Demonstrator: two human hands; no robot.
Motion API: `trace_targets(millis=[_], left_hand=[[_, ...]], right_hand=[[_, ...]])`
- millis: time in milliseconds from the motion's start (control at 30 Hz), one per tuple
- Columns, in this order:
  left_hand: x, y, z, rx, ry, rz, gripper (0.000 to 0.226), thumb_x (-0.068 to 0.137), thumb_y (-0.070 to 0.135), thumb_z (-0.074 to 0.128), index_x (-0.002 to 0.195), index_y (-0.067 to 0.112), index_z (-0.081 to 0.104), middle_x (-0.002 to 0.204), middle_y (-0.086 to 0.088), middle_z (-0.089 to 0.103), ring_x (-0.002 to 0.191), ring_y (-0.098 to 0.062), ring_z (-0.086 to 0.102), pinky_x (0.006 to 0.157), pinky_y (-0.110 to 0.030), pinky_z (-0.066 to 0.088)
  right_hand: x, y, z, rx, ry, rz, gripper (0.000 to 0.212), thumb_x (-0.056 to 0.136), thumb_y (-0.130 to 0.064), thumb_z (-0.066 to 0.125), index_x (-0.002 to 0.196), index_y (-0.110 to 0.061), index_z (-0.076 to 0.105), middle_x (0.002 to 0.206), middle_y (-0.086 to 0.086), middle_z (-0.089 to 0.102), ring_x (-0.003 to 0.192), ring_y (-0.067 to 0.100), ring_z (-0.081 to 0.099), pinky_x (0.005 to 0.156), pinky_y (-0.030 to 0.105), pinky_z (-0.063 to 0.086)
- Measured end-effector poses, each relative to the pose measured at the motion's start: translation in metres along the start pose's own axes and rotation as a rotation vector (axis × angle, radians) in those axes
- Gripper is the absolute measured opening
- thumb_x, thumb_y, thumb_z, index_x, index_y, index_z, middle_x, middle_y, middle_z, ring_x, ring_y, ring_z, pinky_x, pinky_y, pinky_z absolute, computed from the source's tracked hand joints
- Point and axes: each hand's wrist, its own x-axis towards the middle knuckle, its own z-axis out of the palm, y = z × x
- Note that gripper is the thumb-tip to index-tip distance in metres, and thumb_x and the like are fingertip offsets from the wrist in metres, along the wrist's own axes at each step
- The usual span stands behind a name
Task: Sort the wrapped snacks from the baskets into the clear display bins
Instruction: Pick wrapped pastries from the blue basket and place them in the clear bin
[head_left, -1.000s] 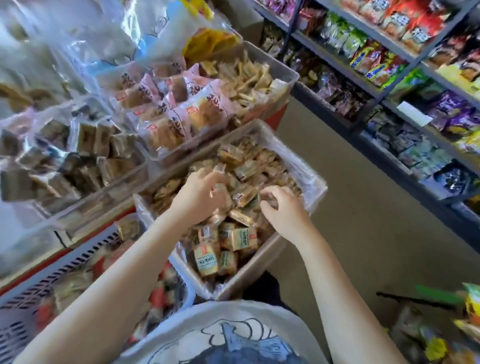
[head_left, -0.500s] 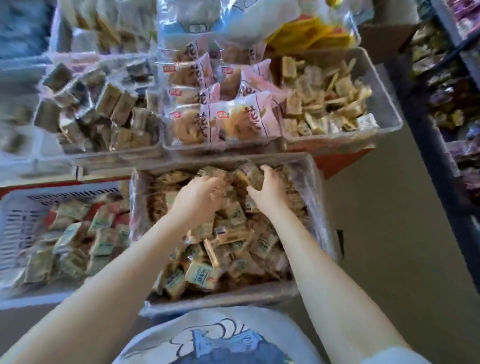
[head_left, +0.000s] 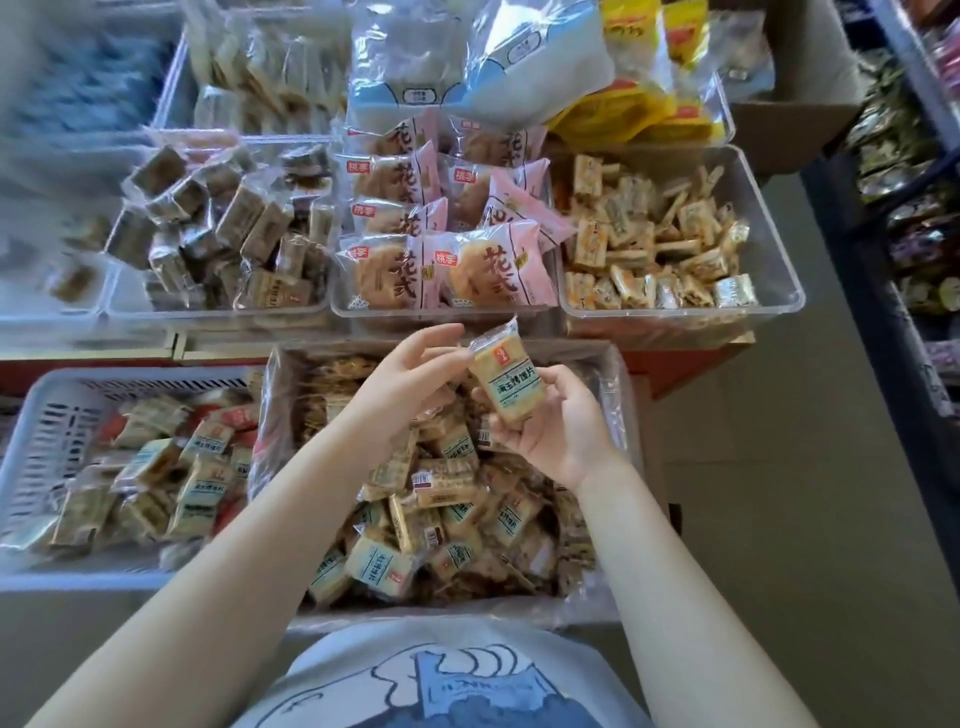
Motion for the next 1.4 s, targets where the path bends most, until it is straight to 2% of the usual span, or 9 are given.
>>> trace_targets(millis=[133, 400, 600, 867, 967, 1033, 1167, 1333, 1400], left_hand=[[-0.004, 0.010, 0.009, -0.070, 0.024, 0.053, 0.042, 0.088, 0.018, 0.074, 0.128, 0.019, 0.061, 0.111, -0.013, 0.072, 0.103, -0.027, 0.071, 0.087, -0.037, 0.057], [-0.019, 0.014, -0.035, -0.021, 0.123, 0.067, 0.038, 0.086, 0.015, 0.076, 0.122, 0.017, 0.065, 0.104, -0.013, 0.075, 0.094, -0.028, 0.072, 0.083, -0.039, 0.057], [-0.040, 0.019, -0.095, 0.076, 0.033, 0.151, 0.036, 0.086, 0.018, 0.075, 0.120, 0.023, 0.065, 0.102, -0.007, 0.076, 0.096, -0.023, 0.072, 0.089, -0.039, 0.056], [-0.067, 0.017, -0.296, 0.047, 0.052, 0.313, 0.043, 0.078, 0.024, 0.083, 0.117, 0.022, 0.067, 0.104, -0.007, 0.075, 0.098, -0.028, 0.072, 0.081, -0.041, 0.059], [-0.073, 0.006, -0.405, 0.095, 0.140, 0.348, 0.033, 0.086, 0.021, 0.077, 0.118, 0.021, 0.068, 0.107, 0.002, 0.074, 0.099, -0.009, 0.070, 0.081, -0.024, 0.056], [-0.075, -0.006, -0.475, 0.167, 0.229, 0.339, 0.027, 0.091, 0.020, 0.071, 0.118, 0.022, 0.068, 0.107, 0.009, 0.072, 0.094, 0.000, 0.067, 0.079, -0.014, 0.052], [-0.062, -0.037, -0.589, 0.411, 0.413, 0.202, 0.023, 0.093, 0.020, 0.064, 0.116, 0.022, 0.067, 0.108, 0.001, 0.066, 0.099, -0.015, 0.062, 0.078, -0.024, 0.046], [-0.030, -0.069, -0.659, 1.104, 0.433, 0.311, 0.045, 0.095, 0.034, 0.057, 0.137, 0.019, 0.054, 0.147, -0.009, 0.045, 0.138, -0.029, 0.039, 0.116, -0.047, 0.024], [-0.022, -0.079, -0.672, 1.193, 0.349, 0.272, 0.044, 0.100, 0.044, 0.046, 0.139, 0.024, 0.052, 0.144, -0.004, 0.050, 0.137, -0.024, 0.040, 0.119, -0.047, 0.014]], right_hand=[[-0.004, -0.002, 0.016, -0.088, -0.035, -0.039, 0.038, 0.101, -0.027, 0.037, 0.113, -0.001, 0.062, 0.098, 0.017, 0.066, 0.078, 0.024, 0.061, 0.066, 0.033, 0.052], [-0.008, 0.014, 0.036, -0.473, 0.123, -0.242, 0.043, 0.098, -0.050, 0.047, 0.113, -0.015, 0.066, 0.102, 0.005, 0.072, 0.096, 0.019, 0.066, 0.083, 0.038, 0.051], [-0.007, 0.039, 0.087, -0.766, 0.130, -0.401, 0.017, 0.095, -0.025, 0.066, 0.110, -0.017, 0.071, 0.094, -0.001, 0.076, 0.076, 0.008, 0.064, 0.059, 0.018, 0.048], [0.089, 0.131, 0.241, -1.042, 0.108, -0.501, 0.018, 0.094, -0.019, 0.070, 0.111, -0.014, 0.073, 0.100, -0.004, 0.077, 0.090, 0.004, 0.070, 0.075, 0.017, 0.051], [0.140, 0.187, 0.313, -1.057, 0.192, -0.514, 0.016, 0.091, -0.023, 0.073, 0.107, -0.018, 0.073, 0.100, -0.001, 0.077, 0.096, 0.016, 0.072, 0.086, 0.034, 0.057], [0.168, 0.219, 0.354, -1.096, 0.257, -0.518, 0.020, 0.085, -0.035, 0.077, 0.102, -0.025, 0.073, 0.100, -0.002, 0.077, 0.098, 0.019, 0.071, 0.092, 0.039, 0.056], [0.203, 0.251, 0.423, -1.168, 0.394, -0.568, 0.018, 0.090, -0.022, 0.074, 0.105, -0.024, 0.064, 0.094, -0.013, 0.068, 0.085, -0.001, 0.064, 0.068, 0.005, 0.045], [0.243, 0.265, 0.461, -1.288, 0.460, -0.575, 0.021, 0.090, -0.014, 0.072, 0.107, -0.021, 0.061, 0.100, -0.009, 0.064, 0.091, 0.003, 0.058, 0.074, 0.012, 0.043], [0.266, 0.267, 0.467, -1.341, 0.490, -0.570, 0.021, 0.090, -0.015, 0.072, 0.105, -0.024, 0.061, 0.102, -0.007, 0.063, 0.092, 0.004, 0.057, 0.073, 0.013, 0.042]])
